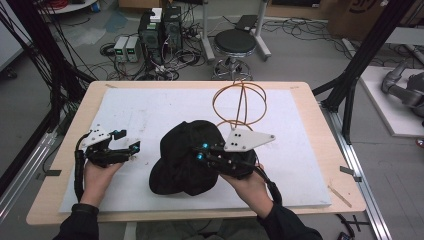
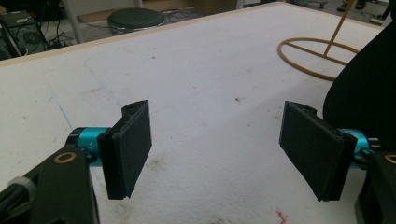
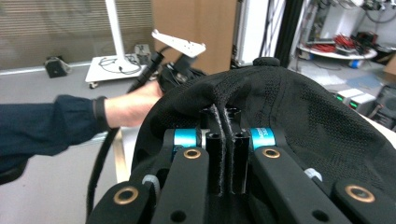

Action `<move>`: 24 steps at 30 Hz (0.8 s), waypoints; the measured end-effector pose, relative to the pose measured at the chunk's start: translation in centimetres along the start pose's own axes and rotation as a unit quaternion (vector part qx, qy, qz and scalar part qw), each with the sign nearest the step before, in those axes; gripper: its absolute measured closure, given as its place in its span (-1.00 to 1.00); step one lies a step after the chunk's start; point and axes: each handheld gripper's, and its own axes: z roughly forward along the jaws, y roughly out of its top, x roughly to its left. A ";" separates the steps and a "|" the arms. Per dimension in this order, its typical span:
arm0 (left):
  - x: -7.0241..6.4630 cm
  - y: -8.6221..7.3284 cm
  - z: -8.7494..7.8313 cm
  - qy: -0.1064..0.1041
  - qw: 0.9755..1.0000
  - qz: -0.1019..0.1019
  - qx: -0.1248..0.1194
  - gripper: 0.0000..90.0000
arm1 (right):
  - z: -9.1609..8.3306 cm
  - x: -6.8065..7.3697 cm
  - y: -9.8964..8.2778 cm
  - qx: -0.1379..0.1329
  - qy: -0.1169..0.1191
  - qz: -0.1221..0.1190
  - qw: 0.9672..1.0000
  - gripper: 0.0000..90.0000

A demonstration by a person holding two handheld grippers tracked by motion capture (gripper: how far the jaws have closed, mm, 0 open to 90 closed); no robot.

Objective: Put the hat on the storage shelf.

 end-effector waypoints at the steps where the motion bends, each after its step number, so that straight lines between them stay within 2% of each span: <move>1: 0.0 0.0 0.0 0.001 1.000 0.001 0.001 -0.44 | 0.0 0.1 0.3 -0.002 0.003 -0.003 1.000 0.99; 2: 0.0 0.0 0.0 0.001 1.000 0.001 0.001 -0.44 | 0.0 0.1 0.3 -0.002 0.003 -0.003 1.000 0.99; 3: 0.0 0.0 0.0 0.001 1.000 0.000 0.000 -0.44 | 0.2 0.2 1.0 -0.006 0.008 -0.016 1.000 0.99; 6: 0.0 0.0 -0.1 0.001 1.000 -0.003 -0.002 -0.44 | 0.4 0.3 1.8 -0.009 0.010 -0.028 1.000 0.99; 14: 0.1 0.0 -0.3 0.003 1.000 -0.002 -0.003 -0.44 | 0.4 -0.1 4.0 -0.023 0.010 -0.049 0.998 0.99; 18: 0.1 0.0 -0.3 0.004 1.000 -0.004 -0.004 -0.44 | 0.1 -1.1 5.8 -0.033 0.011 -0.055 0.998 0.99; 20: 0.2 0.0 -0.3 0.003 1.000 -0.004 -0.003 -0.44 | 0.0 -1.3 6.0 -0.035 0.011 -0.057 0.998 0.99; 21: 0.1 0.0 -0.2 0.003 1.000 -0.003 -0.001 -0.44 | -0.2 -2.0 6.9 -0.038 0.012 -0.060 0.997 0.99; 24: 0.1 0.0 -0.2 0.003 1.000 -0.003 -0.003 -0.44 | -0.7 -3.0 7.9 -0.049 0.011 -0.057 0.997 0.99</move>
